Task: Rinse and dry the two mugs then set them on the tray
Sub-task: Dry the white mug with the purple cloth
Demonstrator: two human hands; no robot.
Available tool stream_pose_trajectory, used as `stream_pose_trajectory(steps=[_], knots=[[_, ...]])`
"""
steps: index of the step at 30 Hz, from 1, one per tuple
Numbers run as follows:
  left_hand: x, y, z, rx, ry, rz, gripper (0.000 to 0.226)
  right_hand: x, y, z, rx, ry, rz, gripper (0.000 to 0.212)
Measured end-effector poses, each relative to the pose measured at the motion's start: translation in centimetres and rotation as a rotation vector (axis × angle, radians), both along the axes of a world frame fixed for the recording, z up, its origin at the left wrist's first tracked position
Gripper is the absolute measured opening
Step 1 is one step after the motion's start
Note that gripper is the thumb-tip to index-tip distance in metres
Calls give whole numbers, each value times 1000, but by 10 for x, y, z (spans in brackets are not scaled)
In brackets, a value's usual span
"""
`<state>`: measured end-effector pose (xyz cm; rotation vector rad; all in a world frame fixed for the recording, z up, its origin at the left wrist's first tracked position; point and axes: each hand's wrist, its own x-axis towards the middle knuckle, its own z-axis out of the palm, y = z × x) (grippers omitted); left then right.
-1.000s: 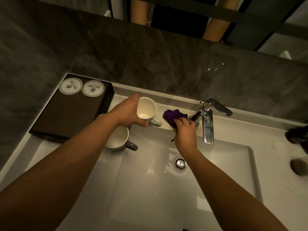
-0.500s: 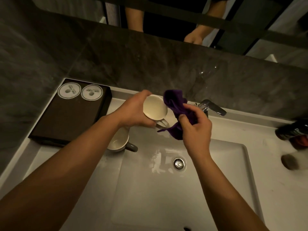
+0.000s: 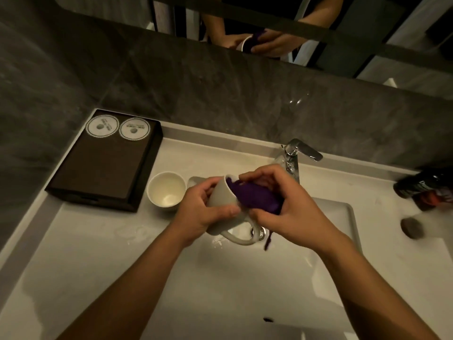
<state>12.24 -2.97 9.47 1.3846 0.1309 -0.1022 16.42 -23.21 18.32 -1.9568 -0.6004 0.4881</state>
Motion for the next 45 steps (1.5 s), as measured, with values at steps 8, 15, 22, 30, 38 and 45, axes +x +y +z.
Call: stream_pose_trajectory(steps=[8, 15, 22, 30, 38, 45], knots=[[-16, -3, -5, -100, 47, -48, 41, -21, -18, -30, 57, -7, -25, 42], [-21, -1, -5, -60, 53, -57, 36, -38, -20, -37, 166, 94, -104, 35], [-21, 3, -5, 20, 53, -178, 75, -34, -14, -31, 85, 212, 20, 29], [-25, 1, -9, 38, 83, -139, 69, -44, -7, -36, -64, 92, 141, 23], [-34, -20, -7, -453, 858, 420, 44, -71, 6, -56, -5, 26, -93, 25], [-47, -37, -11, -268, 791, 460, 19, -84, 10, -61, -66, 97, -116, 23]])
